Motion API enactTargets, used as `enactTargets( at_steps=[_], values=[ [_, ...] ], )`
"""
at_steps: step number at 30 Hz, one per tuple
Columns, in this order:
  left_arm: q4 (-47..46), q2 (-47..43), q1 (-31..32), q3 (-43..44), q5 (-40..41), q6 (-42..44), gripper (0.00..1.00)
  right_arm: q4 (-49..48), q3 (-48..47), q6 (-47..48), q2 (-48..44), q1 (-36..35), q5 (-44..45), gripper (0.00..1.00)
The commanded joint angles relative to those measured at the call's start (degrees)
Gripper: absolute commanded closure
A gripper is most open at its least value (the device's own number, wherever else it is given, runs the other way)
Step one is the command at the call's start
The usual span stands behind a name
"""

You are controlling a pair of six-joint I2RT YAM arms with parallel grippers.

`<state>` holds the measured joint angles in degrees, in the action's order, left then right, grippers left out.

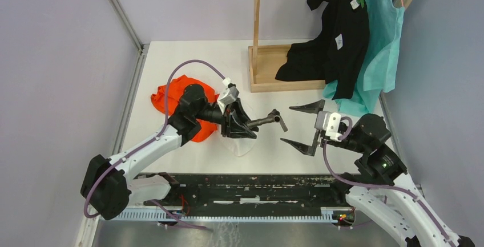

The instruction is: Install the water faucets

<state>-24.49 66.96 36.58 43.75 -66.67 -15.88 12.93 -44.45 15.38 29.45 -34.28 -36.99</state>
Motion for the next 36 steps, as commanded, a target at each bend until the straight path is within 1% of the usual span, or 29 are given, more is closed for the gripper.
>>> enactTargets(
  at_steps=[1,6,12,15,18,19,26,27,28,29,30,32,36],
  values=[
    [2.5,0.1,-0.2,3.8,-6.5,-2.6,0.97,-0.7,-5.2,5.8,3.7,-0.2,-5.6,0.03],
    [3.6,-0.1,-0.3,3.7,-7.5,-2.4,0.97,-1.2,-7.5,6.1,10.6,-0.2,-11.9,0.03],
    [3.7,-0.4,-0.3,4.1,-8.1,-2.5,0.97,-0.4,-9.6,5.6,16.3,-0.2,-17.6,0.10],
    [3.8,-0.4,-0.3,4.2,-8.6,-2.5,0.97,-1.3,-9.6,4.8,17.6,-0.2,-18.6,0.12],
    [3.8,-0.6,-0.3,4.0,-8.7,-2.6,0.97,-1.5,-9.8,4.5,18.7,-0.1,-19.5,0.18],
    [3.8,-0.7,-0.3,3.9,-8.7,-2.6,0.97,-1.7,-9.9,4.3,19.1,-0.1,-19.9,0.22],
    [3.8,-0.9,-0.2,3.5,-8.4,-2.5,0.97,-4.7,-9.7,0.0,21.3,-0.1,-21.3,0.60],
    [3.8,-0.9,-0.3,3.5,-8.2,-2.4,0.97,-4.8,-9.8,-0.4,21.4,-0.1,-21.4,0.67],
    [3.8,-1.0,-0.3,3.3,-8.0,-2.2,0.97,-4.8,-9.8,-0.9,21.4,-0.1,-21.4,0.76],
    [3.8,-1.2,-0.2,3.1,-7.4,-2.0,0.97,-4.7,-9.9,-2.0,21.4,-0.2,-21.2,0.88],
    [3.8,-1.5,-0.3,2.8,-6.7,-1.5,0.97,-4.7,-10.1,-3.5,21.2,-0.1,-20.3,0.97],
    [4.0,-2.5,-0.3,2.1,-4.7,0.1,0.97,-5.0,-10.3,-10.8,20.8,-0.1,-16.4,0.99],
    [6.9,-4.5,0.0,1.0,3.2,6.6,0.97,-4.2,-11.7,-26.5,20.4,-0.1,-9.7,0.99]
  ],
)
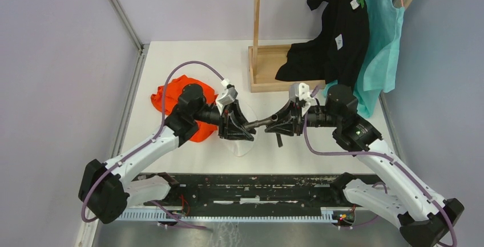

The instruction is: Install the water faucets

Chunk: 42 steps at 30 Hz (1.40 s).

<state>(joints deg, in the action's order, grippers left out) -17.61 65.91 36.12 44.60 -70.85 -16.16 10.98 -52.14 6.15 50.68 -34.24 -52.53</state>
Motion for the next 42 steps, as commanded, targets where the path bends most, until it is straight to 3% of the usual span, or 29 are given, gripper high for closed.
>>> enactTargets(
  at_steps=[1,6,12,16,18,19,22,24,26,29,35,38,42],
  values=[
    [1.2,-3.8,0.7,0.1,9.2,8.9,0.97,-1.0,-5.2,-21.5,-0.5,-0.2,7.4,0.99],
    [5.5,-4.6,2.9,-0.5,20.8,16.8,0.97,10.9,-14.2,-38.7,5.6,-0.1,10.4,0.99],
    [8.4,-3.2,5.9,-1.8,30.4,24.2,0.97,12.5,-16.5,-59.5,12.7,0.0,9.0,0.99],
    [10.5,-2.7,6.4,-2.1,34.7,27.4,0.97,2.0,-10.5,-78.7,13.7,0.3,8.2,0.99],
    [10.1,-3.0,6.3,-2.7,35.1,27.6,0.97,-1.6,-8.0,-83.6,13.2,0.6,8.7,0.99],
    [9.7,-3.0,6.3,-2.9,34.9,27.0,0.97,-1.4,-7.8,-83.9,13.0,0.8,9.4,0.92],
    [9.1,-2.2,6.0,-2.7,32.0,24.3,0.97,1.7,-8.6,-81.6,12.0,1.8,11.4,0.47],
    [9.3,-1.3,5.6,-2.1,29.7,22.6,0.97,2.7,-9.0,-80.4,11.4,2.3,11.7,0.25],
    [9.3,-0.3,4.8,-1.6,27.3,21.0,0.97,2.7,-9.1,-80.2,10.9,2.6,11.5,0.11],
    [9.1,0.4,3.9,-1.2,24.3,19.7,0.97,2.9,-8.6,-80.1,9.9,3.0,11.3,0.03],
    [6.1,1.2,-0.1,-0.9,17.9,15.2,0.97,9.2,-8.8,-76.3,7.1,5.6,11.0,0.00],
    [4.5,2.2,-2.3,-0.3,12.6,12.0,0.97,17.6,-11.1,-67.9,5.1,7.4,12.6,0.00],
    [2.3,4.4,-4.6,1.4,3.6,6.1,0.97,32.5,-19.6,-46.8,5.0,7.9,14.4,0.00]
  ],
)
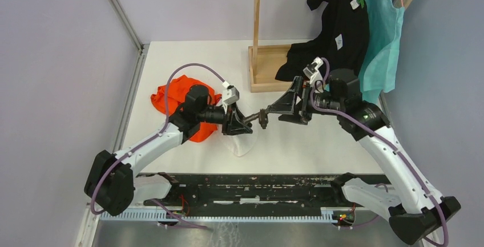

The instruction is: Install the water faucets

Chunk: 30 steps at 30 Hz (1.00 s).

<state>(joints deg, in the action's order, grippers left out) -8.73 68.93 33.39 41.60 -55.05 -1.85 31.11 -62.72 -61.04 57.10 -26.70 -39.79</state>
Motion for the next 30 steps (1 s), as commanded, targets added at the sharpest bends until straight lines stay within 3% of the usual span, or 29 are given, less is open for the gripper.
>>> enactTargets(
  at_steps=[1,4,8,11,14,18,30],
  values=[
    [-8.0,2.0,-2.2,4.8,-14.6,-10.4,0.97,14.9,-10.8,25.9,-1.7,0.4,2.2,0.00],
    [-9.3,3.3,-2.4,6.5,-19.0,-14.9,0.97,15.4,-11.2,39.8,-5.8,0.4,1.9,0.00],
    [-9.3,2.8,-2.3,7.8,-22.2,-18.7,0.97,-1.7,3.5,58.2,-19.4,0.3,-6.3,0.01],
    [-7.7,2.5,-2.3,9.5,-24.2,-21.3,0.97,-12.6,10.2,64.4,-26.9,0.4,-0.8,0.00],
    [-4.3,1.9,-2.4,10.8,-25.0,-21.4,0.97,-14.8,11.4,74.4,-25.7,0.4,-6.2,0.01],
    [1.8,2.2,-2.3,12.3,-26.4,-18.8,0.97,-14.9,8.6,79.9,-20.7,0.3,-8.3,0.01],
    [6.5,3.1,-2.2,14.2,-27.4,-15.3,0.97,-20.8,4.4,84.1,-10.4,-3.7,-12.9,0.05]
  ],
)
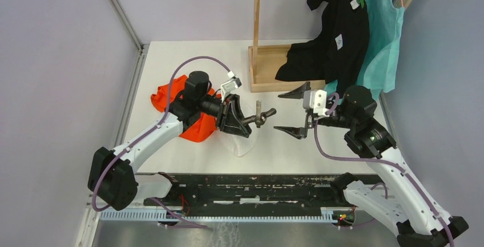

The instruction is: Install the water faucets

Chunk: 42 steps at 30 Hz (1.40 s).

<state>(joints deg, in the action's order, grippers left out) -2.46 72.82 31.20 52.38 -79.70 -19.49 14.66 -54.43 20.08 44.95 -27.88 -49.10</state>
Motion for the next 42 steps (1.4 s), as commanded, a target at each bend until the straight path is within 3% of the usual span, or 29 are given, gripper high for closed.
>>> enactTargets(
  at_steps=[1,8,12,18,20,23,27,33,35,38,39,42],
  values=[
    [0.5,-0.7,-0.1,3.4,-2.9,2.5,0.97,-4.0,-4.4,3.6,3.0,-3.4,-3.7,0.06],
    [2.8,-1.0,-0.1,3.6,-3.1,4.1,0.97,1.6,-7.3,7.3,8.6,-9.7,-4.5,0.13],
    [5.0,-1.2,0.0,4.1,-3.4,6.3,0.97,3.3,-8.1,5.9,10.0,-10.1,-3.4,0.34],
    [6.9,-1.8,0.0,4.3,-3.2,8.3,0.97,2.3,-6.5,1.7,9.2,-10.1,-3.9,0.57],
    [7.2,-2.0,-0.1,4.3,-2.8,9.0,0.97,2.1,-6.5,-1.1,9.2,-10.1,-4.8,0.73],
    [7.7,-2.8,0.3,4.0,-1.1,10.3,0.97,0.2,-6.7,-11.7,9.6,-10.1,-4.9,0.82],
    [7.7,-4.1,1.5,3.8,1.2,12.1,0.97,-2.8,-8.6,-31.5,12.3,-10.1,-0.1,0.85],
    [10.2,-6.1,2.8,2.9,11.6,18.1,0.97,11.0,-18.8,-58.8,21.7,-10.0,10.1,0.99],
    [12.0,-6.6,3.0,2.6,15.5,21.7,0.97,6.9,-17.0,-69.6,23.8,-9.7,8.0,0.99],
    [12.7,-6.6,3.1,1.8,18.9,23.3,0.97,-9.7,-8.3,-88.5,23.6,-9.7,6.0,0.97],
    [12.9,-6.2,3.0,1.8,18.9,23.3,0.97,-12.4,-6.6,-92.6,23.5,-9.4,6.0,0.87],
    [11.2,-5.1,3.0,1.5,17.8,21.5,0.97,-8.7,-6.6,-91.4,22.8,-8.3,6.4,0.40]
  ],
)
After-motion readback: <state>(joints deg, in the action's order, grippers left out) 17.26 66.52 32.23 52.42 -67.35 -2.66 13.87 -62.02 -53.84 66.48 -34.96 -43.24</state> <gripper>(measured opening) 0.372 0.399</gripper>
